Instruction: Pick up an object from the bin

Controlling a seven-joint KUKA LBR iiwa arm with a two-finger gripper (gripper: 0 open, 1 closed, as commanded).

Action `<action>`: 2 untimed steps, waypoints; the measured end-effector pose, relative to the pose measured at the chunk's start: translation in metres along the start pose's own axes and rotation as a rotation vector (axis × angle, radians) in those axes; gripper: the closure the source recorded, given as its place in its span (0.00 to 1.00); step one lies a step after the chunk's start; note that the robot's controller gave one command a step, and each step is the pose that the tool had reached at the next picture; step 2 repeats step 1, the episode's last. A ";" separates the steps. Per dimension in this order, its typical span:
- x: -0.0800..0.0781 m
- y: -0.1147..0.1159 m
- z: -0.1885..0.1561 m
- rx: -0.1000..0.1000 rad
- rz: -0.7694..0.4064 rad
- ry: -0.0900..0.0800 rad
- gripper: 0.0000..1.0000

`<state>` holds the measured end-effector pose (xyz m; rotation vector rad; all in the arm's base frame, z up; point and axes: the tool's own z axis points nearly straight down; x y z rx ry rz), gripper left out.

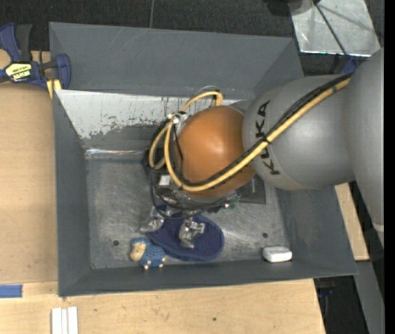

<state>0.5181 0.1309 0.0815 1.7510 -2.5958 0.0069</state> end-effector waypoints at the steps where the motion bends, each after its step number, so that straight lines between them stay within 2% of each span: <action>1: 0.000 -0.002 -0.118 0.011 0.004 -0.018 1.00; 2: 0.000 -0.002 -0.118 0.011 0.004 -0.018 1.00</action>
Offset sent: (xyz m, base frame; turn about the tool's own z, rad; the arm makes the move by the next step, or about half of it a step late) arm 0.0001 -0.0002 0.1133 0.0000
